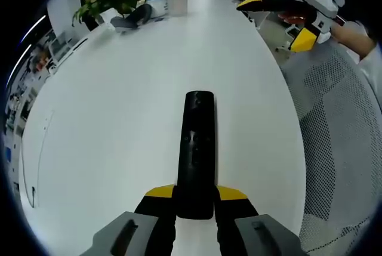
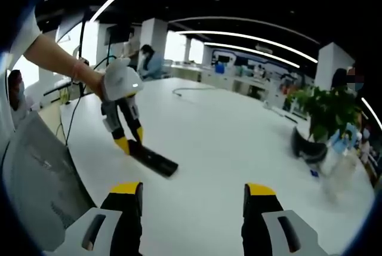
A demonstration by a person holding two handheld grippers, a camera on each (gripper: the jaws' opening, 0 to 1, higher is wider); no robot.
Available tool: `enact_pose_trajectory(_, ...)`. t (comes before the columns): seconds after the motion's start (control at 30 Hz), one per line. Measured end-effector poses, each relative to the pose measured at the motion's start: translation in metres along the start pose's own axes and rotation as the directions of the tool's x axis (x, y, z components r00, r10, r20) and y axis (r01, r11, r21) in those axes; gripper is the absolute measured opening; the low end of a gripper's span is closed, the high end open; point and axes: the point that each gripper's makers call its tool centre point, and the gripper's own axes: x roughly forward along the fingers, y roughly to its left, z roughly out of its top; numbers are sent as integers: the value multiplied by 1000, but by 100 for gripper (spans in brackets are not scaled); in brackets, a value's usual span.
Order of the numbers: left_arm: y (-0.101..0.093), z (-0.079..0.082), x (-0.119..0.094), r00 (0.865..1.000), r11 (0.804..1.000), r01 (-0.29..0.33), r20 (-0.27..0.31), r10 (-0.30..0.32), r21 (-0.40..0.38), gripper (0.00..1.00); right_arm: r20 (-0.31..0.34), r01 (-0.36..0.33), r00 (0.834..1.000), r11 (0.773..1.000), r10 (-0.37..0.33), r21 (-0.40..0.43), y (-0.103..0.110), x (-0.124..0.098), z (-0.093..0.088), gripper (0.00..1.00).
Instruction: Press the specified remote control buttons in sequence, fully releasing each button before pressing the next.
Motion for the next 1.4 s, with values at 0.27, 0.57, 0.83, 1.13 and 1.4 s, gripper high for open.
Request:
enact_pose_trajectory(0.27, -3, -1, 0, 1000, 1000, 3, -8, -3, 7, 24, -4, -3, 1000, 1000, 3, -5, 1, 0, 0, 66)
enact_pose_trajectory(0.57, -6, -1, 0, 1000, 1000, 8, -15, -8, 8, 24, -8, -9, 1000, 1000, 9, -12, 2, 1, -1, 66)
enact_pose_trajectory(0.83, -11, -1, 0, 1000, 1000, 15, -20, -15, 12, 24, -15, -20, 1000, 1000, 20, -24, 5, 2, -2, 66)
enact_pose_trajectory(1.13, -17, -1, 0, 1000, 1000, 19, -22, -19, 18, 24, -22, -26, 999, 999, 25, -33, 6, 2, -3, 65)
enact_pose_trajectory(1.4, -22, -2, 0, 999, 1000, 20, -25, -20, 17, 24, -25, -29, 999, 999, 28, -37, 7, 3, -4, 65)
